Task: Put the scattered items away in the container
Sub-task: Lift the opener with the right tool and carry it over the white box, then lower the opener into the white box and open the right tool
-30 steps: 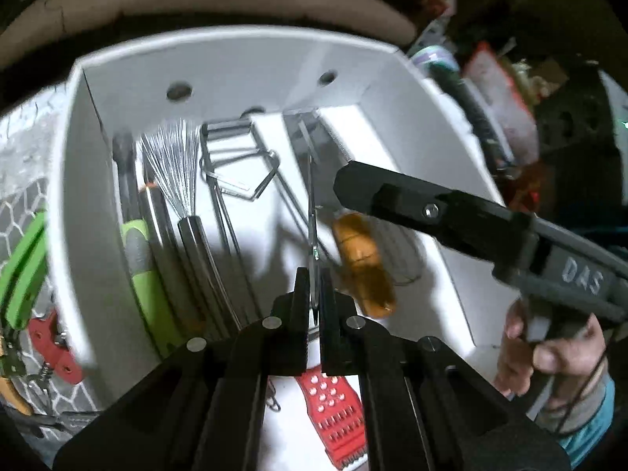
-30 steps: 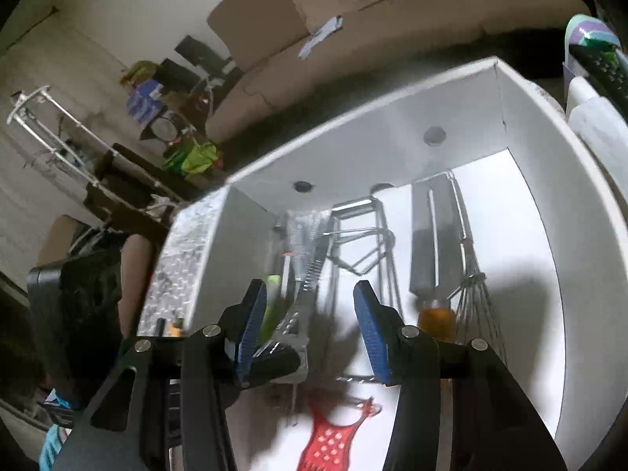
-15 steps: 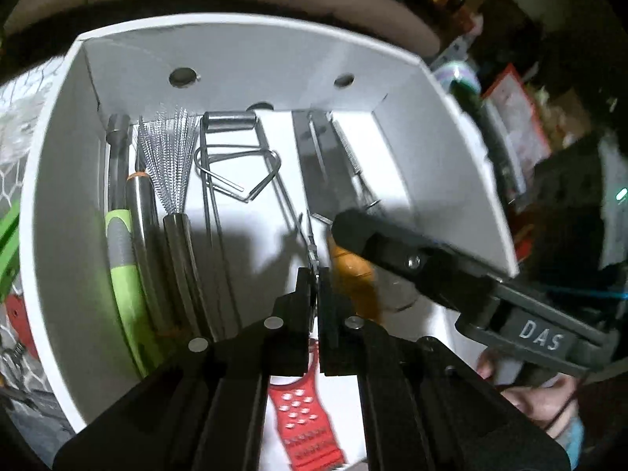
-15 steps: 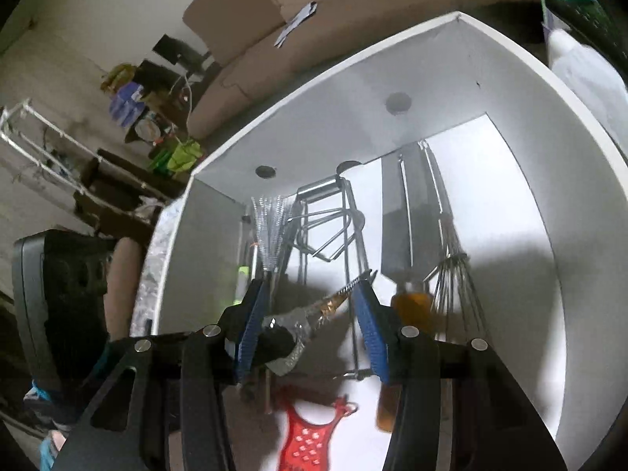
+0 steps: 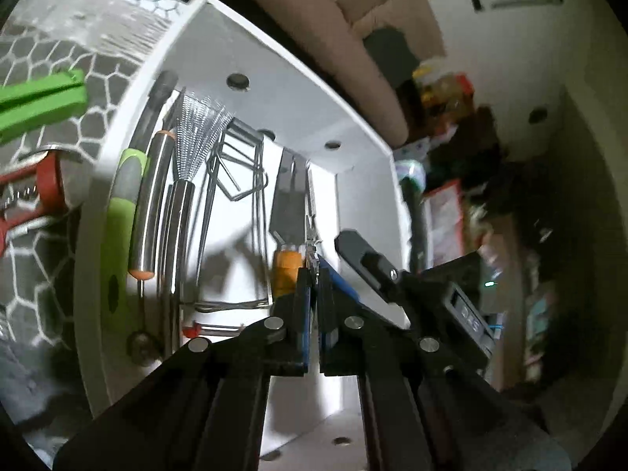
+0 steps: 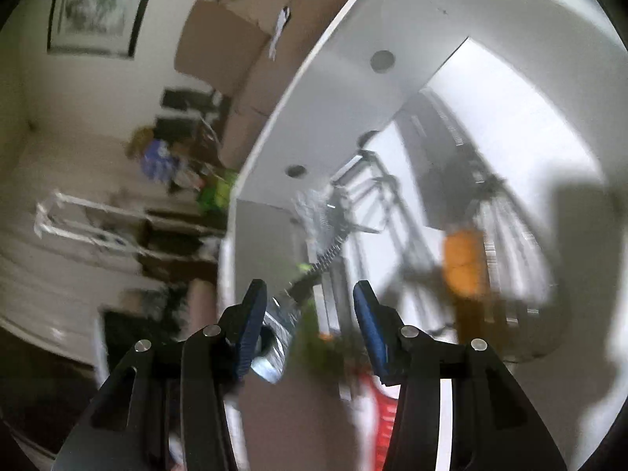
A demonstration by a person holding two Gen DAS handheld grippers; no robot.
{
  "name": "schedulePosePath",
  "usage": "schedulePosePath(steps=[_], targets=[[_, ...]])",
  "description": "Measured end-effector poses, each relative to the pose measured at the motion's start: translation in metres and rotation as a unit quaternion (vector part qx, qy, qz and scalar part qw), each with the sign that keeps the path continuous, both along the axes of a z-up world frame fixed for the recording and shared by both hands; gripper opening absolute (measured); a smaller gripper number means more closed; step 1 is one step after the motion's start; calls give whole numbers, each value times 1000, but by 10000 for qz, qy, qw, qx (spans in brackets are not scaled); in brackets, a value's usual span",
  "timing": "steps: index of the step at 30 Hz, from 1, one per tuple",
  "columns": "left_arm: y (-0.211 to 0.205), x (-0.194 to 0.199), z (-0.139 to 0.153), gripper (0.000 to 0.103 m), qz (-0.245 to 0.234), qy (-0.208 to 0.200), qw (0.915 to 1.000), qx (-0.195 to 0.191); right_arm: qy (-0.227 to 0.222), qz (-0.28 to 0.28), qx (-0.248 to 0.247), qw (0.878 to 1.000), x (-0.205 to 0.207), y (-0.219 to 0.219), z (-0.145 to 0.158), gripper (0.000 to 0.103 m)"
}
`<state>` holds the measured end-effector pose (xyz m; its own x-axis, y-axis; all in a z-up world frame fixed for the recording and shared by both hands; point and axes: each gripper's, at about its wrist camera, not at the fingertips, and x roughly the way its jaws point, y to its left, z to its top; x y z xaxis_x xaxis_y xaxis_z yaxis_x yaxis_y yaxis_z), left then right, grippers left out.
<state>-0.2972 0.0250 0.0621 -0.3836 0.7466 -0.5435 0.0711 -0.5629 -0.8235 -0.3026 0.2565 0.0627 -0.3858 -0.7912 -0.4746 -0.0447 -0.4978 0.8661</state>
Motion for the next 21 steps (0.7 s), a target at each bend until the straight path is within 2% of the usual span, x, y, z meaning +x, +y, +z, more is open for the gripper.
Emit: schedulePosePath(steps=[2,6,9,14,17,21], targets=[[-6,2,-2,3,278,50,9994,213,-15,5,-224,9997,-7,-8,0,38],[3,2,-4,3,388,192,9991,47,-96,69,6,9999,-21,-27,4,35],[10,3,0,2,418,331,9981,-304,41,84,333,9994,-28,-36,10,14],[27,-3,0,3,149,388,9951,-898,338,370,1127,9924,-39,-55,21,13],[41,-13,-6,5,-145,181,9885,-1492,438,372,1456,9877,-44,-56,19,13],[46,-31,-21,9,-237,-168,9844,-1733,440,378,1719,9834,-48,-56,6,13]])
